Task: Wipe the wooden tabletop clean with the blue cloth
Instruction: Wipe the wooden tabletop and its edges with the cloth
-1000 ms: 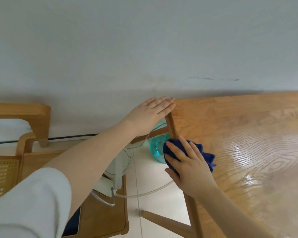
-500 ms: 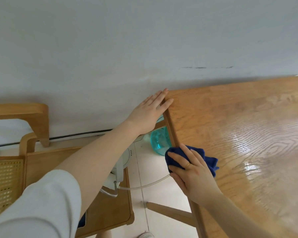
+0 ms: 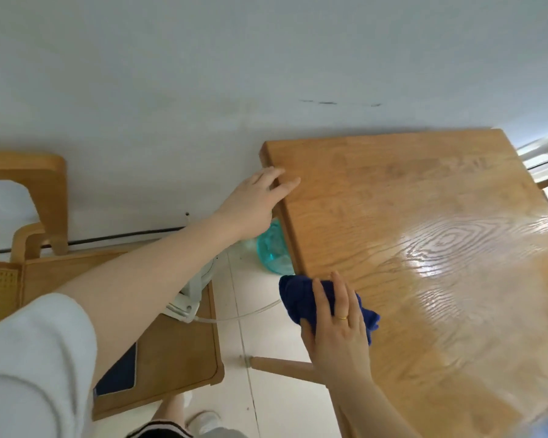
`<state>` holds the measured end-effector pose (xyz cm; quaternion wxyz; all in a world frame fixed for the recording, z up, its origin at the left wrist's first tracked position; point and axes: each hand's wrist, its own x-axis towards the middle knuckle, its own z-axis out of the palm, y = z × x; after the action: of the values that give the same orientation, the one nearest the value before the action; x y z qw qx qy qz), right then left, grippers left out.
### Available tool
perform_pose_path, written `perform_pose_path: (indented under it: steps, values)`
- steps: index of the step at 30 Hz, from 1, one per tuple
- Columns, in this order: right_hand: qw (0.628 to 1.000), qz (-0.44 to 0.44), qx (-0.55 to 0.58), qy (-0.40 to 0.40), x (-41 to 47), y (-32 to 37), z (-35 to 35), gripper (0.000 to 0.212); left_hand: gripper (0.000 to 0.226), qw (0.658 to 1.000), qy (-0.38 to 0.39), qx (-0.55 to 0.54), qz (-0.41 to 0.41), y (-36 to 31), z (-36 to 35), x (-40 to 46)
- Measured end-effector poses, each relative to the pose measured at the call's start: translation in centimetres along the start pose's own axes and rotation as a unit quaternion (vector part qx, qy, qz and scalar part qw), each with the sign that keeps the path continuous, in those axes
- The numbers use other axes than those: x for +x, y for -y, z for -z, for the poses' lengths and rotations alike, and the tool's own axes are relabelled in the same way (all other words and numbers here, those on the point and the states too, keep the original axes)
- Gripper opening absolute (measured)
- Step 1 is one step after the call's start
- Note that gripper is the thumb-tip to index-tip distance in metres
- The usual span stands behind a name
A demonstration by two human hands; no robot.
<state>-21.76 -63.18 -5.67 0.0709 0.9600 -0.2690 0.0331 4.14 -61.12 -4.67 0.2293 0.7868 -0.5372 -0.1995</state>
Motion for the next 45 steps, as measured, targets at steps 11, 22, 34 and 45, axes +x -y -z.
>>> perform_pose_path:
  steps: [11,22,34,45]
  values:
    - [0.994,-0.039,0.094,-0.036,4.4,1.5,-2.0,0.074,0.065,0.995,-0.022,-0.088,-0.033,-2.8,-5.0,-6.1]
    - [0.993,0.093,0.033,0.060,-7.9,-2.5,0.3,0.046,0.073,0.995,0.013,0.071,0.068,-8.5,-7.0,-6.7]
    - [0.992,0.070,0.063,0.081,-19.7,-4.8,1.0,0.026,0.071,0.995,0.041,0.037,-0.079,-12.1,-10.3,-12.4]
    - [0.996,-0.067,0.062,-0.009,-15.6,-1.7,-0.3,0.063,0.065,0.991,0.054,0.056,-0.110,-11.8,-12.1,-12.8]
